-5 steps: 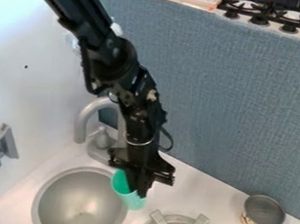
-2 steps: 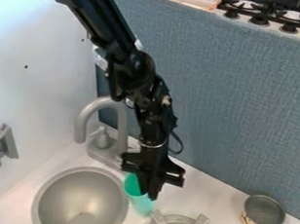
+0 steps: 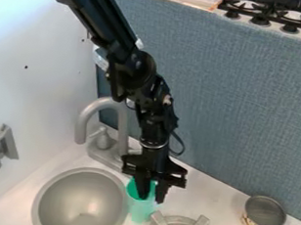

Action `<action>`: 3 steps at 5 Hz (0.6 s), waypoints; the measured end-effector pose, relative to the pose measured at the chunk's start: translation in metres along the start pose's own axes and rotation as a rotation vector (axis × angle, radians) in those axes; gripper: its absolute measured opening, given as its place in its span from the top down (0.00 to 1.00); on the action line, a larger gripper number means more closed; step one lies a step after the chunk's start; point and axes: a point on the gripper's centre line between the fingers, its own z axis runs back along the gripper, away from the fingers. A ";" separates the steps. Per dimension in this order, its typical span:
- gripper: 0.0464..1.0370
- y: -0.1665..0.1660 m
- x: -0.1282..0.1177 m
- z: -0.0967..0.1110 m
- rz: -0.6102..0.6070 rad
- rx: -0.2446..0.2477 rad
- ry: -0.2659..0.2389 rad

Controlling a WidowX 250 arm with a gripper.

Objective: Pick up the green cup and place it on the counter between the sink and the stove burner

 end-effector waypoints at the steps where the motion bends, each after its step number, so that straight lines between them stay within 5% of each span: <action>1: 0.14 -0.001 -0.003 0.005 0.005 -0.014 -0.014; 2: 0.02 0.001 -0.014 0.027 -0.021 0.038 -0.057; 3: 0.03 -0.024 -0.051 0.060 -0.131 0.144 -0.078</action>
